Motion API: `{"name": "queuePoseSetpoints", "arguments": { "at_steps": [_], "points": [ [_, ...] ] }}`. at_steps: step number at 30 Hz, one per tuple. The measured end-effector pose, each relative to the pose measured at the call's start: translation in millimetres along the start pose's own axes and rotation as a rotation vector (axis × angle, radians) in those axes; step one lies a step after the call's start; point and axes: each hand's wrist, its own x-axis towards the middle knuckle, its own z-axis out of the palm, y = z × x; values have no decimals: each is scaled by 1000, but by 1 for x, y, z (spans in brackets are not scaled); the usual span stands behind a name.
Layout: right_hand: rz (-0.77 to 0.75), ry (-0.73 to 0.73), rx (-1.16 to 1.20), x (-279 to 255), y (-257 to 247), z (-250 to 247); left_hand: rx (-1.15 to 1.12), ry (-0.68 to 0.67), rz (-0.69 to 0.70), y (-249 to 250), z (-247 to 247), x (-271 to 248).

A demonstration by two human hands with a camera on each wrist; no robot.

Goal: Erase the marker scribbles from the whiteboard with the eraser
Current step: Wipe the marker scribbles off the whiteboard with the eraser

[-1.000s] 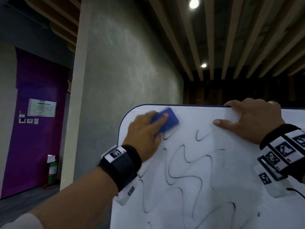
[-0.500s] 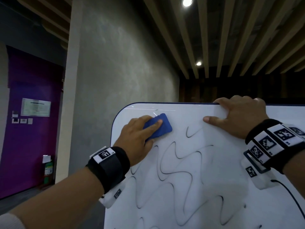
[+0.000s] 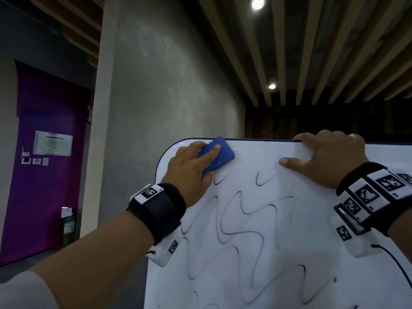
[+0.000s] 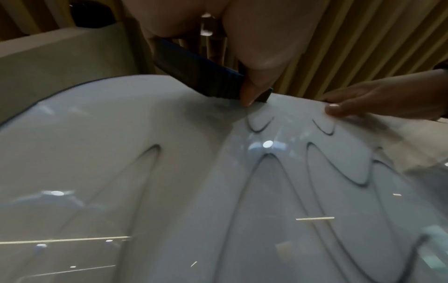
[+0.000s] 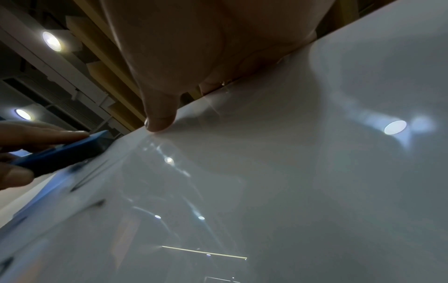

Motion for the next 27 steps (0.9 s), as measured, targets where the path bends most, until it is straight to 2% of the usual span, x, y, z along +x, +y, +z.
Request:
{"name": "queuePoseSetpoints", "arguments": {
  "at_steps": [3, 5, 10, 12, 15, 17, 20, 21, 25, 27],
  "points": [
    [-1, -3, 12, -1, 1, 0, -30, -23, 104, -3, 12, -30],
    [-5, -8, 14, 0, 1, 2, -48, -25, 118, -18, 16, -57],
    [-3, -4, 27, 1, 2, 2, 32, 89, -46, -36, 13, -59],
    [-3, 0, 26, 1, 2, 1, 19, 97, 15, -26, 18, -68],
    [-2, -7, 18, -1, 1, -1, -47, 1, 131, -13, 27, -94],
    [-3, -21, 23, -2, 0, -3, -34, 2, 152, -16, 25, -84],
    [-18, -43, 33, -3, 1, -7, 6, 109, -18, -25, 17, -53],
    [-24, -52, 34, -3, 1, -8, 9, 115, -25, -25, 16, -53],
    [-47, -71, 32, -1, 6, -11, -67, 9, 141, -5, 27, -82],
    [-55, -78, 33, 0, 6, -11, -74, -7, 154, 5, 26, -69]
  ]
}}
